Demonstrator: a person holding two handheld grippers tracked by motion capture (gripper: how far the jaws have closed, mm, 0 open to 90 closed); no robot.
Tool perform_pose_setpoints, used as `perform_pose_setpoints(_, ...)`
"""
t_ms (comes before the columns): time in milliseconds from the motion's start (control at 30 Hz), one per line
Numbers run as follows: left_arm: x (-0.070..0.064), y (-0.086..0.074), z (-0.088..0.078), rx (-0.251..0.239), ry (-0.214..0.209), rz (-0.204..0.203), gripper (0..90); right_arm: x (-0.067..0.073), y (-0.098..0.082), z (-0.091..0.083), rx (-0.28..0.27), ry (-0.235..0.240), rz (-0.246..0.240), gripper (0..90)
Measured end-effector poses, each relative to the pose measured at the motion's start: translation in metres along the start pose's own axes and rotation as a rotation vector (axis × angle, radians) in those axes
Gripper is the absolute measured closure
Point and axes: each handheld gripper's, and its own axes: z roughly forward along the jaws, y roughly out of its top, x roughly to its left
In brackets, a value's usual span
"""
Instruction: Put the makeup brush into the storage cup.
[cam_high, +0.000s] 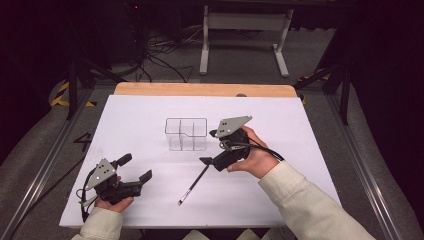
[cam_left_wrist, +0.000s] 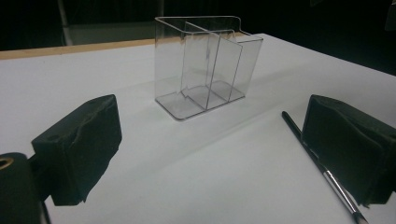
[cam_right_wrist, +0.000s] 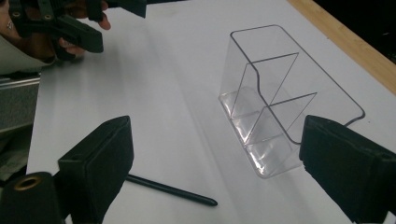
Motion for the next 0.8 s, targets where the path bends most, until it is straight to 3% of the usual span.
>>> perform_pose_setpoints(100, 0.000, 0.000, -0.001, 0.004, 0.003, -0.001, 5.8, 0.000, 0.003, 0.005, 0.050, 0.012, -0.020, 10.4)
perform_pose_setpoints(800, -0.001, -0.004, -0.009, 0.027, 0.010, -0.006, 6.5, 0.000, 0.014, 0.034, 0.232, 0.082, -0.121, 12.5)
